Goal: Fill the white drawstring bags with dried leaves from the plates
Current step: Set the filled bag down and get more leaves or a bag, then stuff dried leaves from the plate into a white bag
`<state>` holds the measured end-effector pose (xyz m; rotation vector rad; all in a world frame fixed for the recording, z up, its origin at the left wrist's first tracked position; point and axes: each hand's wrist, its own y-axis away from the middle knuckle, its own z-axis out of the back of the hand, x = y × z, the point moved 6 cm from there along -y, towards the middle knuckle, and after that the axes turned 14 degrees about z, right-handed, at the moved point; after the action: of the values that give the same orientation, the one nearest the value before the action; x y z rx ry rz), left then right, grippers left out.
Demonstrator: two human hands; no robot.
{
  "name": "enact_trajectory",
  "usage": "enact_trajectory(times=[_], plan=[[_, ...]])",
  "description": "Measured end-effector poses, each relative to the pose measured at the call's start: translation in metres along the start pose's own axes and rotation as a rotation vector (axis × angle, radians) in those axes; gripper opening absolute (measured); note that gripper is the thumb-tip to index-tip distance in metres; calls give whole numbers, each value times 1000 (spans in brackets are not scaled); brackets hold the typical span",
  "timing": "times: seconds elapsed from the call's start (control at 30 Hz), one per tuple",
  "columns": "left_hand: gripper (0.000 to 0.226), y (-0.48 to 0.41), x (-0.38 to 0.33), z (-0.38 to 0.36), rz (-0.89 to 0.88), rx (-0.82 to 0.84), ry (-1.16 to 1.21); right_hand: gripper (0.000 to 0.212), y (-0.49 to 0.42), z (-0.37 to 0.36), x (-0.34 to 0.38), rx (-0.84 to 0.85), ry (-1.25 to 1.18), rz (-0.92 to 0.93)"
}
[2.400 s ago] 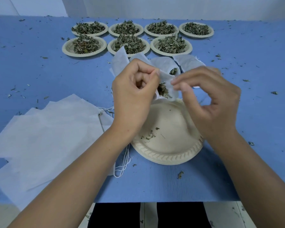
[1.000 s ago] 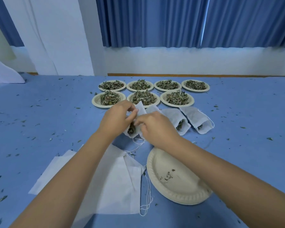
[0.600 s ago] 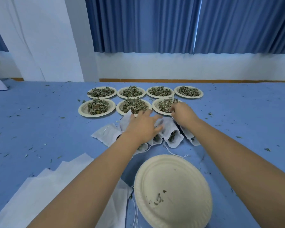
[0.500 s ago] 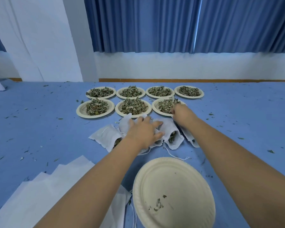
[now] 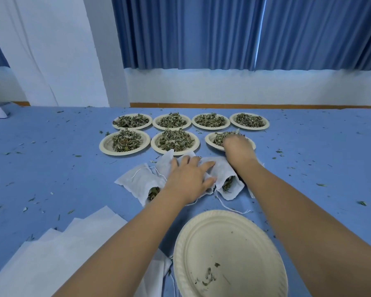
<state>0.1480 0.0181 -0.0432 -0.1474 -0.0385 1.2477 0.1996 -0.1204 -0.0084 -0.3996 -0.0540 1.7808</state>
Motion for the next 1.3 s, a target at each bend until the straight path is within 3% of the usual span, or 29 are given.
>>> enact_trajectory(times=[0.13,0.2,0.33,0.43,0.5,0.67,0.9,1.0,1.17,1.3], plan=[[53,2,0,5,-4,-10,-31,28,3,25,0,-92,-13,-2],[50,5,-4,14,-1,-35,106,30,3,44,2,-145,-27,11],[25,22,12,61,187,-270,916,27,17,84,14,-263,-64,71],[33,32,35,75,429,-184,1386,23,48,105,35,-301,-100,163],[32,43,44,79,521,-96,1525,20,76,112,52,-303,-129,215],[29,87,44,73,517,125,1520,10,154,121,101,-289,-315,361],[15,147,41,42,588,408,1335,13,214,99,127,-93,-368,379],[21,161,39,37,592,398,1229,9,226,101,138,-61,-406,410],[25,169,37,41,521,368,1114,22,239,99,149,60,-626,380],[39,170,48,50,495,258,667,25,242,96,152,110,-653,368]])
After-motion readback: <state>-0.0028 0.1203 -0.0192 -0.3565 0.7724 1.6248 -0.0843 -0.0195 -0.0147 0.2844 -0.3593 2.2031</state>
